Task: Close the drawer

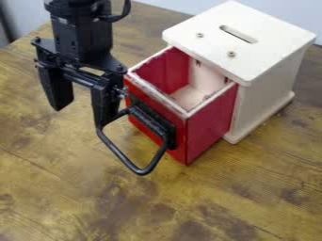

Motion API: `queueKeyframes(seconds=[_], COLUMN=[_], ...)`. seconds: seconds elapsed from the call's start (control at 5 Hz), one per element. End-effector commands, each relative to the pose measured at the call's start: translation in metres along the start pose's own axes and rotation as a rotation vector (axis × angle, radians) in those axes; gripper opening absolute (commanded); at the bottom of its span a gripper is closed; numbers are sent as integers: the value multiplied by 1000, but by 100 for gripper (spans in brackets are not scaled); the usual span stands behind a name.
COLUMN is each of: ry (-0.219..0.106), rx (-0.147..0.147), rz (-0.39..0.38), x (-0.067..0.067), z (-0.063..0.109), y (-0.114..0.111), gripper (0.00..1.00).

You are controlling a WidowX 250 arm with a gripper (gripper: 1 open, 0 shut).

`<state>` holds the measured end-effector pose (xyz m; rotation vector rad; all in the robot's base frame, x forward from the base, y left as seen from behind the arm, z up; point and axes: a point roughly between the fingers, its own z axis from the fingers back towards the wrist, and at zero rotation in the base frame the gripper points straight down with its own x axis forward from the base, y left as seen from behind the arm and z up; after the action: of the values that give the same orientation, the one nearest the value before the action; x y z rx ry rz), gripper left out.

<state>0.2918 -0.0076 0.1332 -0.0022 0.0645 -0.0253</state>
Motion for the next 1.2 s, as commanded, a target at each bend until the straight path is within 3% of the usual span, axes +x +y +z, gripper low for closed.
queueKeyframes(seconds=[0.0, 0.2, 0.4, 0.6, 0.8, 1.0], ry=[-164, -270, -266, -195, -218, -249], rx=[7, 10, 7, 2, 2, 1], rz=[8, 14, 15, -33, -86, -132], x=[0, 0, 4, 10, 26, 35], z=[-7, -30, -50, -63, -72, -69], y=[-2, -6, -6, -2, 2, -3], gripper=[100, 100, 100, 100, 100, 100])
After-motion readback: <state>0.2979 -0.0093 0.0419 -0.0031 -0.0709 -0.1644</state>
